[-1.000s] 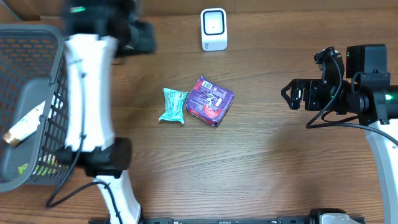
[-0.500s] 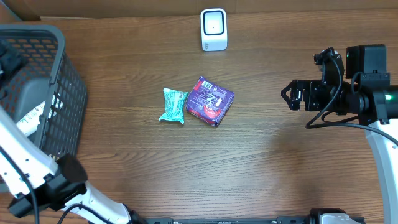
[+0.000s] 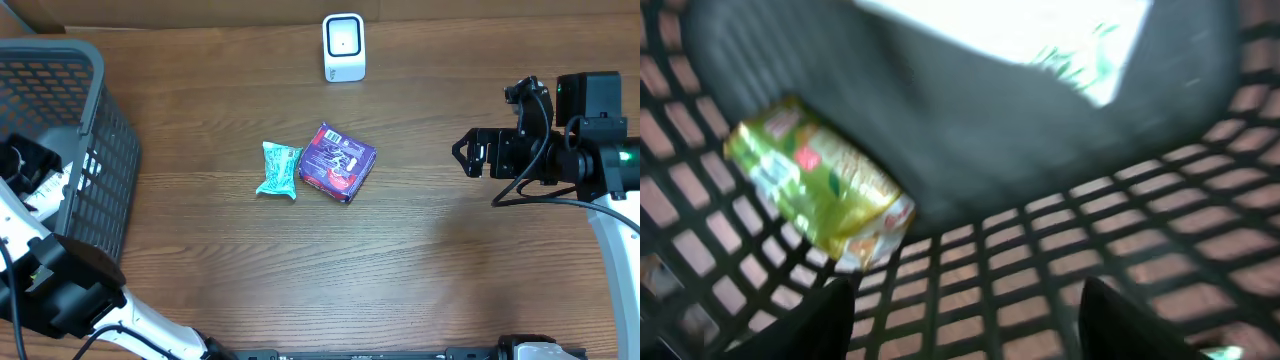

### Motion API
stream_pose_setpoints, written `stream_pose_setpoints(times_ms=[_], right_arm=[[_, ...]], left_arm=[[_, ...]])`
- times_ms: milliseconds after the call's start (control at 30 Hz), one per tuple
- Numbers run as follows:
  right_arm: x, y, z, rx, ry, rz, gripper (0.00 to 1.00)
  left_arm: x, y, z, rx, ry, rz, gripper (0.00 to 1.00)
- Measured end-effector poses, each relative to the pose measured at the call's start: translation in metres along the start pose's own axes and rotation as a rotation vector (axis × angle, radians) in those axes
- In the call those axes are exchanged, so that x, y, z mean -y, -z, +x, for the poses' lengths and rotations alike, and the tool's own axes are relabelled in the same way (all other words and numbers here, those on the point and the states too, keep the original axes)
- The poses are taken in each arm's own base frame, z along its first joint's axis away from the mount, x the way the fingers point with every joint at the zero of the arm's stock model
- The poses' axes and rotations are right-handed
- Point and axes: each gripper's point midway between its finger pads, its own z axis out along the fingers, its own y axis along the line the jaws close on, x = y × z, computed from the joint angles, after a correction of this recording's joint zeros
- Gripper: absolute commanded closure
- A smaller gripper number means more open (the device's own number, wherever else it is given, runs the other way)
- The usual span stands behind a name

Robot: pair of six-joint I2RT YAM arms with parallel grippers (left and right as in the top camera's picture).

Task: Scan the item barcode
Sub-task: 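Reach the left gripper into the basket and grasp the green juice box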

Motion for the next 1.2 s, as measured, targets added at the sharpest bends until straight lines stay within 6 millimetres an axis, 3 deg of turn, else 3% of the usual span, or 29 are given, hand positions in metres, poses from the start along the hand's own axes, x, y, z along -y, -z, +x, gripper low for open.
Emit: stream_pose_setpoints(times_ms=[367, 433, 600, 733, 933, 1200], right_arm=[[0.000, 0.000, -0.003, 0.011, 0.004, 0.000, 0.00], [0.000, 0.000, -0.004, 0.014, 0.005, -0.001, 0.00], [0.000, 0.000, -0.005, 0.020, 0.008, -0.001, 0.00], [0.000, 0.000, -0.005, 0.019, 0.007, -0.001, 0.00], [0.000, 0.000, -0.005, 0.020, 0.008, -0.001, 0.00], [0.000, 0.000, -0.005, 0.020, 0.007, -0.001, 0.00]], left_arm=[[-0.083, -0.083, 0.013, -0.167, 0.241, -0.048, 0.37], [-0.092, -0.090, 0.020, -0.175, 0.266, -0.044, 0.37], [-0.092, -0.087, 0.031, -0.106, 0.287, -0.011, 0.36], [-0.095, -0.084, 0.035, -0.079, 0.307, -0.023, 0.23], [-0.096, -0.103, 0.036, -0.065, 0.334, -0.036, 0.16], [-0.099, -0.141, 0.034, -0.006, 0.349, -0.039, 0.19]])
